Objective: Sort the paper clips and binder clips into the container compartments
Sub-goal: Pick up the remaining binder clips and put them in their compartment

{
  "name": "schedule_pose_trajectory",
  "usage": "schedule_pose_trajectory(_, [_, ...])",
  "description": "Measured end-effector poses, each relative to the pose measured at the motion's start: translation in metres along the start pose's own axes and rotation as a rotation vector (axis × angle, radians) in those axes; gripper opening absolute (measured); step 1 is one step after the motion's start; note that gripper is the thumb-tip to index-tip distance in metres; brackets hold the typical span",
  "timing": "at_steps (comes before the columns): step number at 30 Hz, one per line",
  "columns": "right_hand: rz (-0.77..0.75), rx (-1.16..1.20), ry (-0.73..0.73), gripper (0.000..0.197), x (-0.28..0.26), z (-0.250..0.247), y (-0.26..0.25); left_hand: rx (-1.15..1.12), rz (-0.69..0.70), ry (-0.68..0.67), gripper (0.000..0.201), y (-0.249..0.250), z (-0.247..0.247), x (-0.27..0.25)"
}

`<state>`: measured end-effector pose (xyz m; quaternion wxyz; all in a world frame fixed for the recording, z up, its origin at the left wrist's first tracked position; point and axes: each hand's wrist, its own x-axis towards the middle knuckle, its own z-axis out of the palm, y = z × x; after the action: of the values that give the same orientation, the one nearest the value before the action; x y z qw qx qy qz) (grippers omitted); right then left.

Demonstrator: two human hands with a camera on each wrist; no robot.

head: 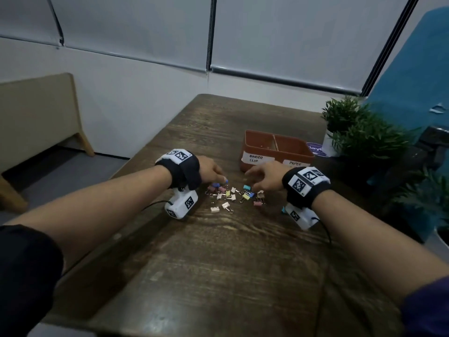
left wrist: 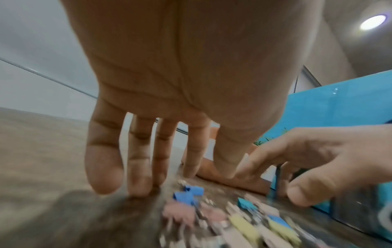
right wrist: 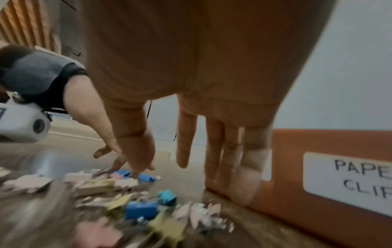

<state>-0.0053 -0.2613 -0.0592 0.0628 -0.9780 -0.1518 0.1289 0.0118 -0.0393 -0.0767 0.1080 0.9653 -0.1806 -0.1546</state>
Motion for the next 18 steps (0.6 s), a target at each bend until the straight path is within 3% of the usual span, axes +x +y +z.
schedule_pose_trajectory(3, [0.020, -0.065, -0.107, 0.069, -0.003, 0.018, -0.009, 0.045, 0.026, 0.016, 0.053, 0.008, 0.014, -0.015])
schedule_pose_trajectory(7, [-0.033, -0.182, -0.059, 0.058, -0.010, 0.028, -0.021, 0.066, 0.057, -0.034, 0.076, 0.016, 0.023, -0.033])
schedule_pose_trajectory(14, [-0.072, -0.193, 0.081, 0.034, -0.016, 0.036, -0.028, 0.134, 0.058, 0.039, 0.057, 0.028, 0.028, -0.043])
schedule_pose_trajectory(18, [-0.050, -0.208, 0.080, 0.036, -0.014, 0.035, -0.033, 0.158, 0.071, 0.082, 0.041, 0.031, 0.029, -0.043])
